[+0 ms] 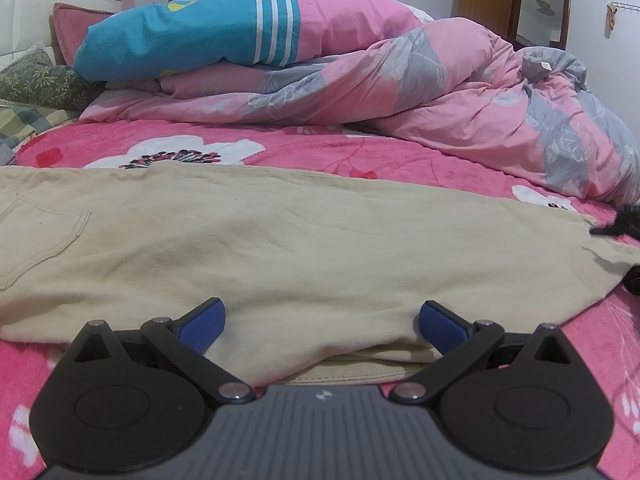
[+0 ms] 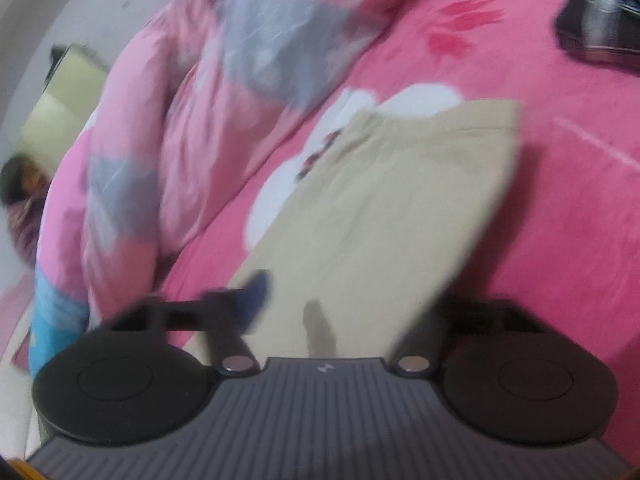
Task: Fold clothes
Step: 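Grasp the trouser waistband corner with the right gripper and lift it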
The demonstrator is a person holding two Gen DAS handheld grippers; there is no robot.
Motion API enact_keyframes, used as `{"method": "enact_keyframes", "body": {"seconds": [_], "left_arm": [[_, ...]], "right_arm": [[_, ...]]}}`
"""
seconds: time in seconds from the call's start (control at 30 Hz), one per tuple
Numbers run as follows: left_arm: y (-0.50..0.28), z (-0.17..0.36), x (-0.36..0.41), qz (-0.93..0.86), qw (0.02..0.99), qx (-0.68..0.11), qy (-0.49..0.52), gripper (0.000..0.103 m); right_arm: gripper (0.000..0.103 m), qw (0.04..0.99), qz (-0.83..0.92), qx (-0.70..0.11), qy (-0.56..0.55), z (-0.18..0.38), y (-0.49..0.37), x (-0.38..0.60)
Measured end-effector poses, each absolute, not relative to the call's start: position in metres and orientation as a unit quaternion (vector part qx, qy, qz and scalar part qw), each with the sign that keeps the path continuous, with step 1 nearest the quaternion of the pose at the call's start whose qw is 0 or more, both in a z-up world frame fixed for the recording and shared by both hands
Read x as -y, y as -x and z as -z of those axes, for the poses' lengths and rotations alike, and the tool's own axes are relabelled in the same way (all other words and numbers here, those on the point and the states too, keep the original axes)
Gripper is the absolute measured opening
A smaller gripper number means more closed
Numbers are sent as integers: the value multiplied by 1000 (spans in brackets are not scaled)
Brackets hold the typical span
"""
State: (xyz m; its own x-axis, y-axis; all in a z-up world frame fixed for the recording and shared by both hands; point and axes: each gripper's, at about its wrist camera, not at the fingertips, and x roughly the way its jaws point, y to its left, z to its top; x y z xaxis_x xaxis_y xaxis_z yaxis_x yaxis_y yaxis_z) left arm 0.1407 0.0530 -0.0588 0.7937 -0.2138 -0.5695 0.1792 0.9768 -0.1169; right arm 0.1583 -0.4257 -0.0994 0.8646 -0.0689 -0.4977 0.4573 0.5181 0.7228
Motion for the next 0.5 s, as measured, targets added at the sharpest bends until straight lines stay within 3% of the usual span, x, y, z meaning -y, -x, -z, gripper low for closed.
{"method": "enact_keyframes", "body": {"seconds": [0.03, 0.1, 0.27, 0.5], "left_arm": [[-141, 59, -53, 104, 947, -304, 28, 103], [-141, 59, -53, 104, 946, -304, 28, 103], [-142, 58, -54, 105, 946, -305, 31, 103], [-142, 59, -56, 107, 946, -304, 35, 103]], "right_arm": [[16, 841, 156, -204, -477, 104, -156, 433], [5, 832, 137, -199, -500, 114, -152, 447], [5, 839, 90, -192, -501, 105, -149, 453], [4, 881, 10, -161, -446, 25, -168, 411]]}}
